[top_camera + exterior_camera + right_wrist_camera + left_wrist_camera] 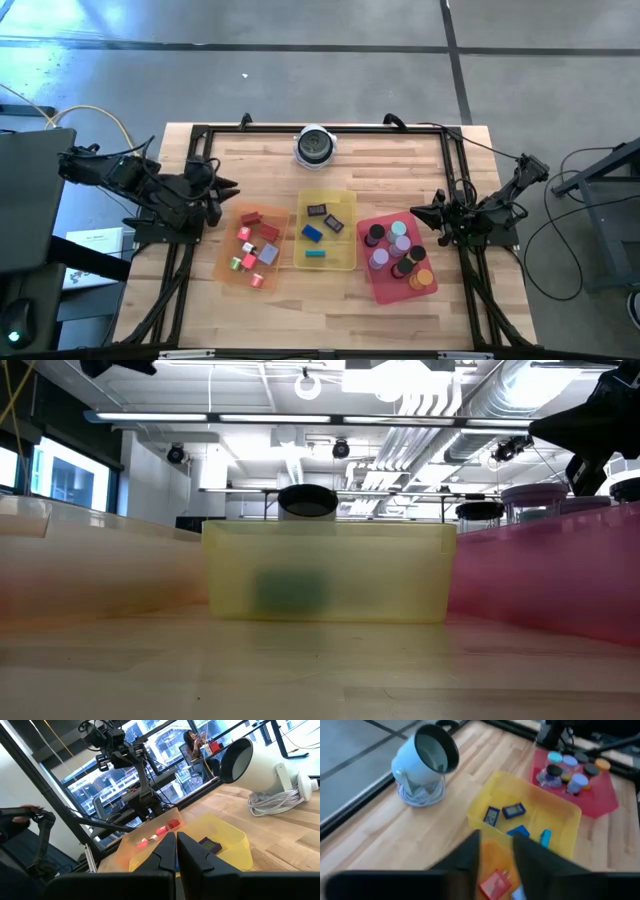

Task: Pick & Place Office items
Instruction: Return to Home Position

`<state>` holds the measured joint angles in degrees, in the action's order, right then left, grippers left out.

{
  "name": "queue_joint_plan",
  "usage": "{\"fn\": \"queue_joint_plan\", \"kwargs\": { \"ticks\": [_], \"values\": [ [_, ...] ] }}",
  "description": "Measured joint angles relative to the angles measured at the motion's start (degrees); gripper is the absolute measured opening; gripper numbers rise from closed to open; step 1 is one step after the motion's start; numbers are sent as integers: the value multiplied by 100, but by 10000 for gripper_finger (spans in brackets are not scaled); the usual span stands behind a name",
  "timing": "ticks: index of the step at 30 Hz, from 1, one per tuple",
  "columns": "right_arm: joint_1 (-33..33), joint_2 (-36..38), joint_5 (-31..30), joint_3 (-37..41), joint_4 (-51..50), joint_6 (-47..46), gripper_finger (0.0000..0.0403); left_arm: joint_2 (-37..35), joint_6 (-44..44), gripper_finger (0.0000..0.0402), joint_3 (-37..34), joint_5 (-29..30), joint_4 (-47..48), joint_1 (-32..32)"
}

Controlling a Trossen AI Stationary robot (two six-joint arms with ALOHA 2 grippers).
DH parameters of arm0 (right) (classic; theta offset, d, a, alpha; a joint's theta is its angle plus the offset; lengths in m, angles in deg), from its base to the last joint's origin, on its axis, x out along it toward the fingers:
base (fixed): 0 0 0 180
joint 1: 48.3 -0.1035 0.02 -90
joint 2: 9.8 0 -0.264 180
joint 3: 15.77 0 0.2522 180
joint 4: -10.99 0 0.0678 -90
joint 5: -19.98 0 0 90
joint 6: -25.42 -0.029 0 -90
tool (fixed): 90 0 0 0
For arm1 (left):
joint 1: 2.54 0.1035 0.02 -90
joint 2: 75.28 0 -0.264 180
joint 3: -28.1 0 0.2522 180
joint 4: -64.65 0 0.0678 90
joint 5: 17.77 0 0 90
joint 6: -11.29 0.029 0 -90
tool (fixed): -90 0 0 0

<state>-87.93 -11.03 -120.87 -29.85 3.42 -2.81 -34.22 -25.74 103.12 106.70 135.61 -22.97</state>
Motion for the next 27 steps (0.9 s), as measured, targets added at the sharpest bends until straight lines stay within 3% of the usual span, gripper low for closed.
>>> {"fn": "queue_joint_plan", "kwargs": {
  "ticks": [2,4,11,16,27],
  "values": [
    [0,0,0,0,-2,0,2,-8,3,49,0,106,-97,-1],
    [0,0,0,0,-2,0,2,-86,83,15,-1,155,-164,9],
    [2,0,0,0,-2,0,2,-1101,2067,1,-9,-445,-533,248],
    [2,0,0,0,-2,0,2,-1948,2247,0,-200,-1052,-824,539],
    [2,0,0,0,-2,0,2,-3912,3122,0,-2481,-2866,-3090,960]
  ]
}}
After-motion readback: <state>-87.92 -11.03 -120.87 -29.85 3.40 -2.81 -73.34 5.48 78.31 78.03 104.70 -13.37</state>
